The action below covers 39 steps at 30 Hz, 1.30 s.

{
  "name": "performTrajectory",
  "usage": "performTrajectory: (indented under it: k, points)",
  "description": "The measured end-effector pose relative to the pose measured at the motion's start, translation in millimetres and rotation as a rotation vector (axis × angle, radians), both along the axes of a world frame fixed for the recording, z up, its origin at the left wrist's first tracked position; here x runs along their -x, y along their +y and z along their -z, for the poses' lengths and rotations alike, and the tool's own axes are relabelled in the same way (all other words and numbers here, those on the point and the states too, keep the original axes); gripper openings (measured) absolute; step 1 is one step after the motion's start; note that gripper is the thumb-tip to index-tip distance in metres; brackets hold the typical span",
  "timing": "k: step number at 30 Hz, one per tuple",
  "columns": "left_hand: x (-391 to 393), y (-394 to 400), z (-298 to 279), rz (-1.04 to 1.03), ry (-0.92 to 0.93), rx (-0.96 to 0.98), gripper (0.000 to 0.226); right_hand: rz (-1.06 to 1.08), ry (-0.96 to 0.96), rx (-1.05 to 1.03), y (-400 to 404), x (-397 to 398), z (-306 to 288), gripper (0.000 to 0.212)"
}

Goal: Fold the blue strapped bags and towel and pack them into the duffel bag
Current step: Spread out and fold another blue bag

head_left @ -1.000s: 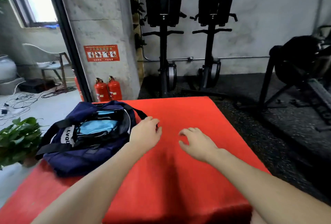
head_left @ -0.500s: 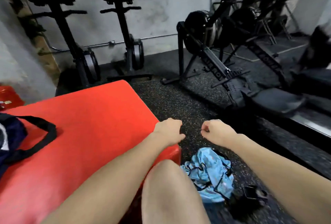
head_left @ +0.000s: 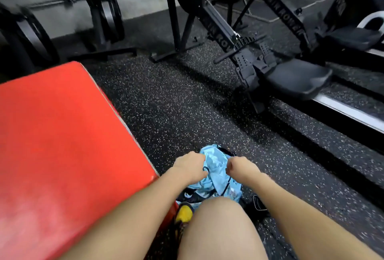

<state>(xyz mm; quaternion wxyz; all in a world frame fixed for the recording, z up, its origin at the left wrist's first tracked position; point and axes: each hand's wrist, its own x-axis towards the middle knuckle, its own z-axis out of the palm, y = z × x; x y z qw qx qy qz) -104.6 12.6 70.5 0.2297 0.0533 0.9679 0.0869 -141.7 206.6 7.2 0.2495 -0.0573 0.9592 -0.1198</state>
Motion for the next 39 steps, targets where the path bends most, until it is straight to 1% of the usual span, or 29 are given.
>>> performTrajectory:
  k: [4, 8, 11, 13, 14, 18, 19, 21, 22, 24, 26, 29, 31, 33, 35, 37, 38, 39]
  points:
    - [21, 6, 47, -0.055, -0.073, 0.008, 0.037, 0.044, -0.098, 0.002, -3, 13, 63, 0.030]
    - [42, 12, 96, -0.107, -0.106, 0.028, 0.036, 0.066, -0.134, -0.008, -11, 26, 120, 0.037]
    - [50, 18, 132, -0.125, -0.111, 0.062, 0.033, 0.079, -0.130, -0.015, -13, 38, 157, 0.053]
    - [54, 21, 150, -0.111, -0.110, 0.088, 0.031, 0.066, -0.138, -0.008, -13, 46, 178, 0.058]
    - [55, 21, 155, -0.105, -0.112, 0.102, 0.032, 0.055, -0.140, -0.013, -14, 48, 187, 0.056]
    - [53, 17, 163, -0.109, -0.106, 0.110, 0.033, -0.015, -0.105, -0.052, -16, 45, 201, 0.029]
    - [53, 16, 164, -0.121, -0.099, 0.111, 0.033, -0.016, -0.092, -0.027, -16, 44, 200, 0.025]
    - [51, 12, 162, -0.145, -0.092, 0.109, 0.031, 0.028, -0.101, 0.102, -14, 39, 194, 0.022]
    - [45, 10, 150, -0.159, -0.076, 0.101, 0.031, 0.054, -0.110, 0.185, -12, 35, 177, 0.020]
    - [43, 8, 144, -0.186, -0.089, 0.097, 0.036, 0.119, -0.154, 0.343, -11, 35, 165, 0.008]
    - [40, 7, 131, -0.217, -0.091, 0.092, 0.044, 0.172, -0.155, 0.494, -13, 36, 141, 0.013]
    - [28, 5, 83, -0.245, -0.024, 0.045, 0.054, 0.221, -0.071, 0.629, -20, 39, 70, 0.016]
    - [23, -1, 49, -0.269, 0.037, 0.014, 0.056, 0.192, 0.000, 0.689, -28, 48, 17, 0.017]
    - [17, -8, 13, -0.284, 0.111, 0.002, 0.059, 0.176, 0.054, 0.755, -37, 53, -36, 0.012]
    - [13, -13, -21, -0.294, 0.191, -0.007, 0.060, 0.117, 0.119, 0.820, -47, 58, -80, 0.017]
    - [7, -22, -60, -0.330, 0.282, -0.031, 0.057, 0.026, 0.176, 0.828, -62, 54, -130, 0.013]
    - [3, -28, -83, -0.355, 0.331, -0.055, 0.055, 0.004, 0.190, 0.851, -70, 48, -158, 0.009]
    - [-1, -34, -102, -0.381, 0.369, -0.080, 0.053, 0.005, 0.192, 0.882, -77, 44, -178, 0.010]
